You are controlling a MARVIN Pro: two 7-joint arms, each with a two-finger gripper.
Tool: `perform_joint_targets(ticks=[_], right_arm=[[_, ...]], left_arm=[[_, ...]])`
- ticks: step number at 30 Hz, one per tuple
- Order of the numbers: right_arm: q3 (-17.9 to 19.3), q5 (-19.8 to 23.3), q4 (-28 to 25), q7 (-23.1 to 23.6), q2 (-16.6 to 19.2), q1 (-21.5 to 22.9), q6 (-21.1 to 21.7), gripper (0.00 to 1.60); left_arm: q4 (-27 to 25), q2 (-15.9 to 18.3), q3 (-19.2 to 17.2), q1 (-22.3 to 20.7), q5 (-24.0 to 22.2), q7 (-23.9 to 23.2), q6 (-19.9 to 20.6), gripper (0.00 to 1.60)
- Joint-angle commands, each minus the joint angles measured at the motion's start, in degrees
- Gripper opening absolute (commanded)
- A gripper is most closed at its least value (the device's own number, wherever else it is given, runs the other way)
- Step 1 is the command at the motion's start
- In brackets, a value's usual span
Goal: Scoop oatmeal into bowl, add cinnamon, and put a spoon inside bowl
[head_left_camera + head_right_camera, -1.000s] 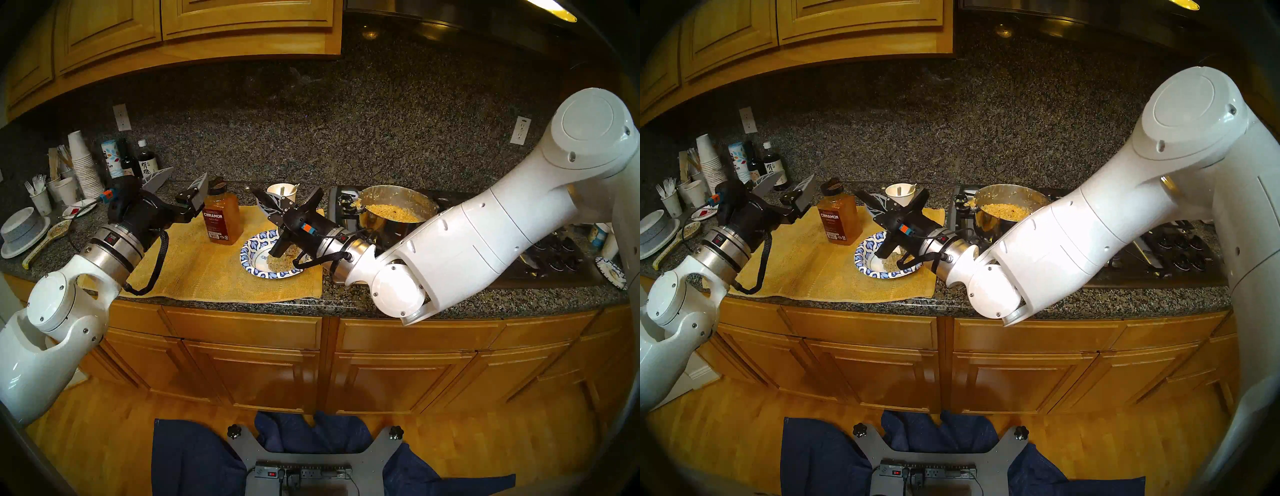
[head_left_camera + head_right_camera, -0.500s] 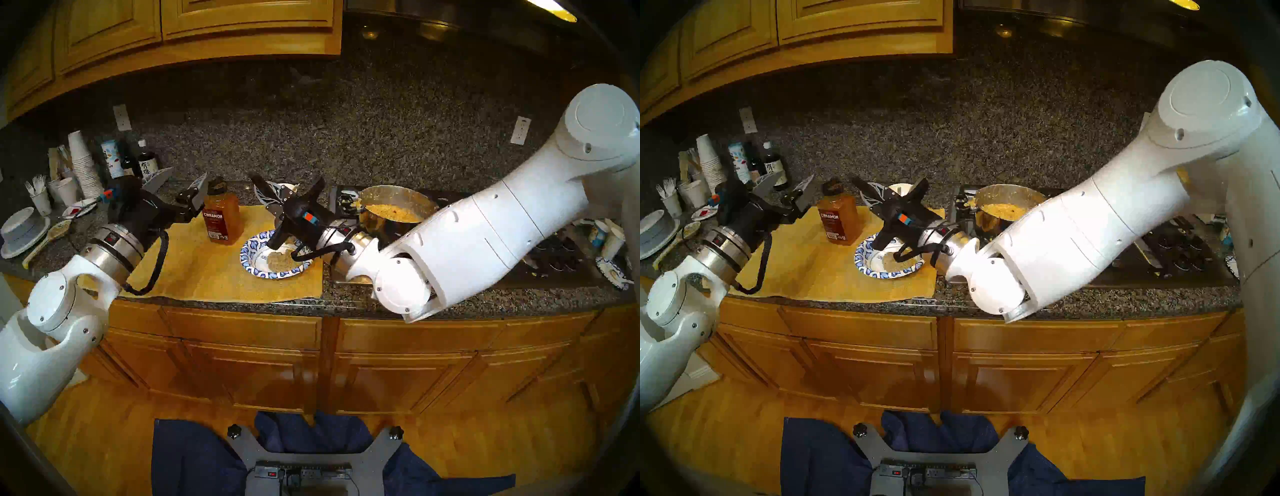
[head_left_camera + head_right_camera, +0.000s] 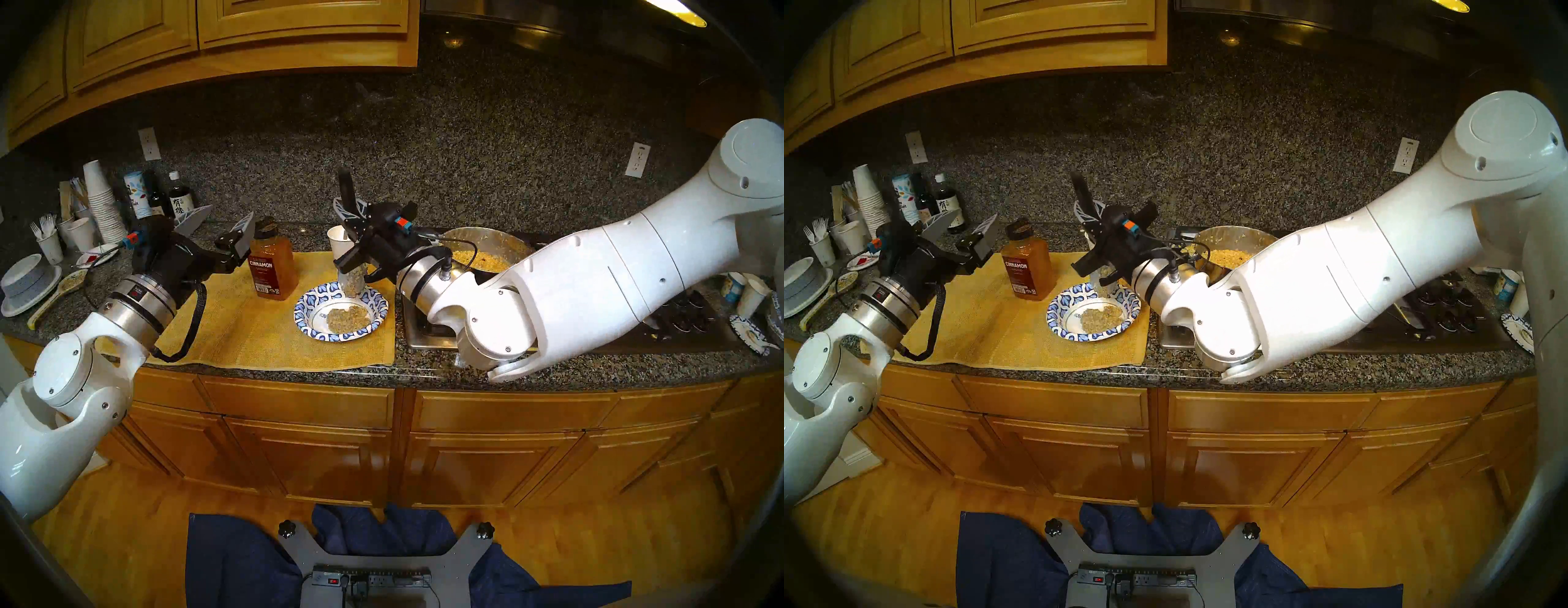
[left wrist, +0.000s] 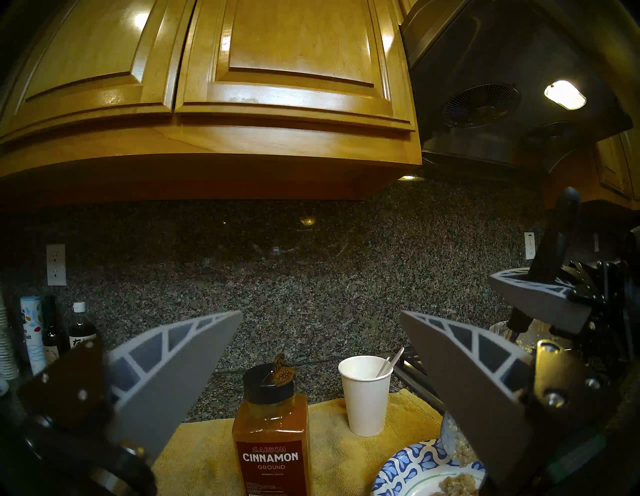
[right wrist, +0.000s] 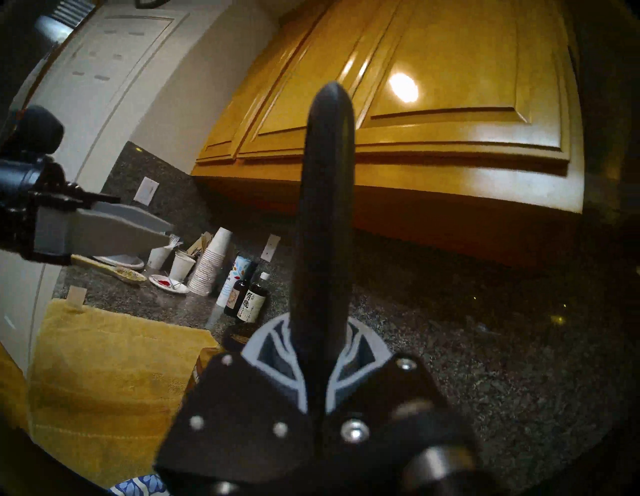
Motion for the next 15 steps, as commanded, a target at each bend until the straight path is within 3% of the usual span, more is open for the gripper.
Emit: perform_joint_targets(ticks=[1,4,6,9,15], right_arm=[[5.02,8.69,0.25,-1.13,4.23,0.51,-4.85,0.0],[6.73,15.38,-0.34,2.71,5.64,0.09,-6.9,0.0],[7.03,17.03,-0.55,3.66,5.99,-0.04,-7.25,0.0],[8.52,24.18,-1.77,7.45,7.52,-0.59,-7.61,0.0],[11.14,31.56,-3.4,10.72,9.79,-1.42,-7.61,0.0]], left_arm=[[-0.67,0.07,-1.24,-1.03,0.11,-0.03,-0.65,1.6],[-0.68,0.07,-1.25,-1.03,0.11,-0.03,-0.66,1.6],[-0.68,0.07,-1.25,-1.03,0.11,-0.03,-0.66,1.6],[-0.69,0.06,-1.27,-1.03,0.12,-0.04,-0.68,1.6],[-0.68,0.06,-1.26,-1.03,0.11,-0.03,-0.67,1.6]])
